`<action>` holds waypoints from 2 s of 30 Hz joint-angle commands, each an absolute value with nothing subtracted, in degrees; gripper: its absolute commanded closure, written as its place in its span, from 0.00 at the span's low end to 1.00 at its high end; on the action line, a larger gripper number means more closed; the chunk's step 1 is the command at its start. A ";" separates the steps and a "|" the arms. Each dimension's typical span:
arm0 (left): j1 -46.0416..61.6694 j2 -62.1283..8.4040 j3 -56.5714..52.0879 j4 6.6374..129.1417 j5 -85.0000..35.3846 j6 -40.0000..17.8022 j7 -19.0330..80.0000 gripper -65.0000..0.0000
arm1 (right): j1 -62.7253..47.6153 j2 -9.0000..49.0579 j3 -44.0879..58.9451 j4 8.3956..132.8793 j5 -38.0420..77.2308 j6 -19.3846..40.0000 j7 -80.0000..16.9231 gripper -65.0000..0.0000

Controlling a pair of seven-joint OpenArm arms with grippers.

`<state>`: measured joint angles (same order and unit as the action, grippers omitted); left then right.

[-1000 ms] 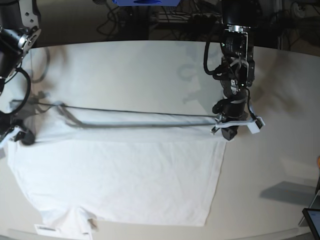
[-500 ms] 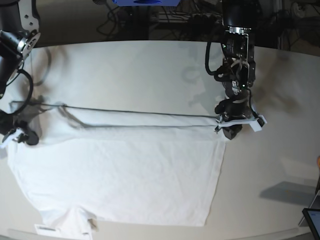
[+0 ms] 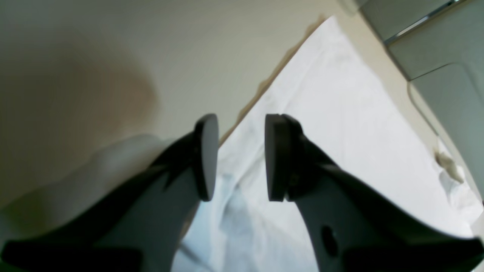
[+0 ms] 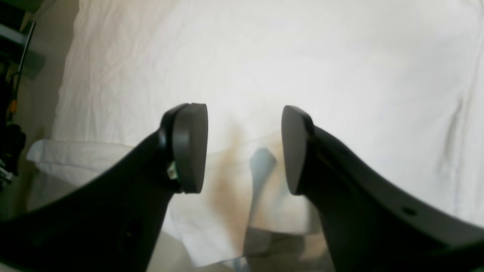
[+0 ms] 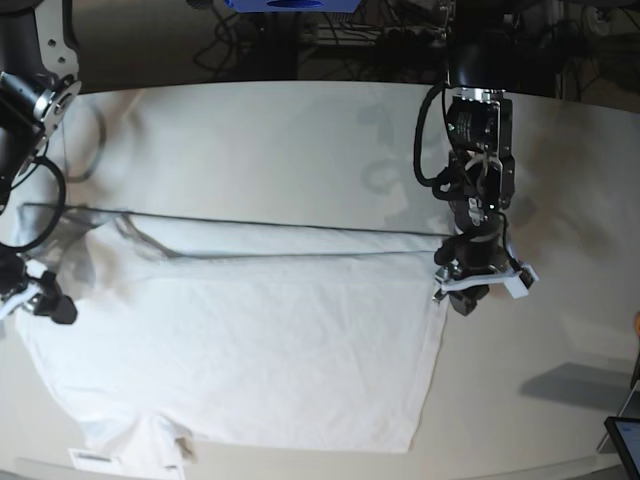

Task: Fold the T-shirt properly
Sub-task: 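Raise both grippers away from the folded edge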

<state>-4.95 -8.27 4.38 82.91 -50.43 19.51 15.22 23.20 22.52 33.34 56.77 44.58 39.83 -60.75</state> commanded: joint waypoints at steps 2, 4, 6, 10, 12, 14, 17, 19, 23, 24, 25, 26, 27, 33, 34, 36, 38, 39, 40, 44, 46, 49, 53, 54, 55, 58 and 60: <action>-6.81 -9.01 4.18 83.82 -50.15 18.77 13.93 0.67 | 25.10 25.10 33.45 57.71 45.67 40.00 -58.51 0.53; -6.90 -10.24 3.30 83.82 -50.15 18.77 13.93 0.67 | 25.10 26.24 33.45 57.98 45.67 40.00 -58.33 0.53; -6.90 -10.51 1.10 84.35 -50.51 18.77 13.93 0.67 | 24.75 27.47 33.45 58.07 45.67 40.00 -58.42 0.53; -5.67 -13.32 -2.51 85.14 -60.88 18.77 13.93 0.67 | 21.85 29.85 33.98 58.95 46.20 40.00 -59.56 0.54; -2.86 -16.31 -1.71 87.52 -64.84 18.77 14.02 0.67 | 19.47 29.67 34.33 61.23 46.37 40.00 -62.64 0.54; -0.31 -18.68 0.31 90.95 -63.52 18.77 13.93 0.67 | 16.92 28.44 36.26 64.84 47.96 40.00 -65.80 0.54; 3.82 -19.56 2.68 95.34 -57.80 18.77 13.85 0.67 | 12.79 24.66 39.69 72.84 51.65 40.00 -68.88 0.54; 6.90 -19.21 3.65 97.71 -52.44 18.77 13.85 0.67 | 11.38 21.49 40.92 78.90 52.18 40.00 -71.34 0.54; 11.91 -19.12 6.20 100.44 -42.07 18.77 13.58 0.68 | 8.84 14.20 46.20 86.11 52.79 40.00 -76.18 0.54; 13.14 -19.03 6.64 101.05 -39.78 18.77 13.58 0.68 | 7.69 12.26 47.87 87.34 53.76 39.52 -76.09 0.54; 14.29 -18.95 6.90 101.58 -38.11 18.77 13.58 0.68 | 6.55 10.68 48.92 88.13 54.81 37.93 -76.09 0.53; 15.43 -18.95 7.08 102.11 -36.88 18.77 13.49 0.68 | 5.32 9.54 49.27 88.57 56.31 36.53 -76.09 0.53; 16.22 -18.95 7.08 102.46 -36.18 18.77 13.49 0.68 | 4.35 8.48 49.19 88.48 57.71 35.56 -76.09 0.54; 18.59 -19.03 6.46 102.81 -35.91 18.59 13.41 0.68 | 1.98 2.77 49.10 88.22 60.09 31.16 -74.95 0.54; 18.59 -19.03 6.64 102.81 -35.91 18.59 13.41 0.68 | 1.98 2.68 49.01 88.22 60.09 30.99 -74.77 0.54; 18.68 -19.21 6.90 102.81 -35.91 18.59 13.41 0.68 | 2.24 2.15 48.66 88.22 60.09 30.81 -74.33 0.54; 18.68 -19.12 6.73 102.81 -35.91 18.59 13.41 0.68 | 2.33 1.98 48.40 88.13 60.09 30.64 -74.33 0.54; 18.68 -19.12 6.73 102.81 -35.91 18.59 13.41 0.68 | 2.24 1.98 48.57 87.96 60.09 30.29 -74.33 0.54; 18.68 -19.12 6.81 102.81 -35.91 18.59 13.41 0.68 | 2.24 1.89 48.66 87.25 60.09 29.67 -74.33 0.54; 18.68 -19.12 6.81 103.16 -35.91 18.59 13.41 0.68 | 2.07 2.24 48.84 84.00 60.09 28.88 -74.24 0.54; 19.12 -19.12 6.55 103.25 -35.91 18.59 13.41 0.68 | 1.89 2.24 48.84 82.95 60.09 28.79 -73.45 0.54; 19.30 -19.12 6.46 103.25 -35.91 18.59 13.41 0.68 | 1.54 2.24 48.66 82.42 60.09 28.79 -72.31 0.54; 19.47 -19.30 6.46 103.25 -35.91 18.59 13.41 0.68 | 1.36 2.24 48.31 82.07 60.09 28.79 -71.96 0.54; 19.47 -19.30 6.46 103.25 -35.91 18.59 13.41 0.68 | 1.36 2.24 48.31 82.07 60.09 28.79 -71.96 0.54; 19.47 -19.30 6.46 103.25 -35.91 18.59 13.41 0.68 | 1.45 2.15 48.31 82.07 60.09 28.79 -71.96 0.54; 19.47 -19.30 6.46 103.25 -35.91 18.59 13.41 0.68 | 1.45 2.07 48.31 82.07 60.09 28.79 -71.96 0.54; 19.47 -19.30 6.46 103.25 -35.91 18.59 13.41 0.68 | 1.45 2.07 48.31 82.07 60.09 28.79 -71.96 0.54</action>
<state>19.68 -18.59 6.79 102.08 -36.40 19.05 15.00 0.64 1.54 48.45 81.17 58.57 28.53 -72.73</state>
